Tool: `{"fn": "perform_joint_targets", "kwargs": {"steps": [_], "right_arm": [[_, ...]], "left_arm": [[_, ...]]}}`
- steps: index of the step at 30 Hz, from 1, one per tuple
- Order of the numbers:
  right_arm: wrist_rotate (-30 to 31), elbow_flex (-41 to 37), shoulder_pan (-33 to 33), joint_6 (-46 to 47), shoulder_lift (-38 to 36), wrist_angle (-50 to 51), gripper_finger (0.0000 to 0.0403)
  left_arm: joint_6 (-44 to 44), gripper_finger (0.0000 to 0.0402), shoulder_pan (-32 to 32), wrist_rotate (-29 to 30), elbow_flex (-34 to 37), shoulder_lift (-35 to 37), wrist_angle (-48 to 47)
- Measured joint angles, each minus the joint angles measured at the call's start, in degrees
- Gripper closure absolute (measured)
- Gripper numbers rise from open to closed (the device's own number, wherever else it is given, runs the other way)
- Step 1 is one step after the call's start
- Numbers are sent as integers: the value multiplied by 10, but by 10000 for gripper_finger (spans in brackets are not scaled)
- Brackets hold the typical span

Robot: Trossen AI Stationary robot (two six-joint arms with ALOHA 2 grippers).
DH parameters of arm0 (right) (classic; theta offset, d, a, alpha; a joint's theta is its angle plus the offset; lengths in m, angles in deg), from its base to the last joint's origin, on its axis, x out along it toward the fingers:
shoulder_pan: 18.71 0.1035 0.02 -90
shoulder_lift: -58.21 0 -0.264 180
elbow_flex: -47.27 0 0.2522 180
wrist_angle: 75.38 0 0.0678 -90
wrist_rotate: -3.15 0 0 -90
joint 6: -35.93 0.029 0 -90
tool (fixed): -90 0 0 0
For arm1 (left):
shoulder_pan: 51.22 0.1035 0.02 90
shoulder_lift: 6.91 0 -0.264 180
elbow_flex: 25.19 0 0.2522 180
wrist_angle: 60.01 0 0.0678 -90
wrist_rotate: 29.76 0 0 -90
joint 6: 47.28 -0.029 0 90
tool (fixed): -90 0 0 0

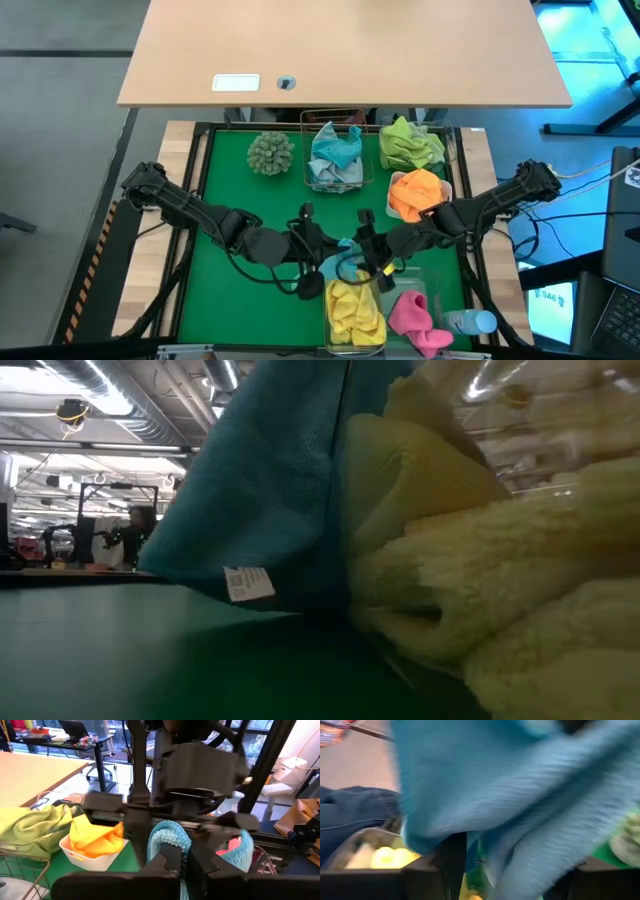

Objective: Sort microfiber towel by color & place in baskets
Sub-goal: Put the blue microfiber towel into the wire basket

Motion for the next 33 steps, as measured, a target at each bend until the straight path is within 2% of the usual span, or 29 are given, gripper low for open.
{"fn": "perform_joint_targets", "kwargs": {"steps": [6, 12, 15, 20, 22, 26, 30, 33], "right_arm": [[-67, 0, 1, -16, 0, -36, 203], [-66, 0, 1, -16, 0, -59, 213], [-51, 0, 1, -16, 0, -59, 251], [-46, 0, 1, -16, 0, -59, 363], [-43, 0, 1, -17, 0, -60, 390], [-12, 0, -1, -19, 0, -61, 378], [-7, 0, -20, -33, -6, -62, 395], [-9, 0, -46, -35, -16, -63, 392]], "left_arm": [[0, 401, 8, -1, 0, 0, 0], [0, 401, 8, -1, 0, 0, 0], [0, 399, 8, 0, 0, 0, 0], [0, 375, 8, 0, 0, 0, 0], [0, 361, 8, 0, 0, 3, -3], [-20, 330, 5, -4, 0, 26, -29], [-66, 305, -3, -3, 0, 77, -78], [-54, 294, -10, 7, 0, 119, -125]]}}
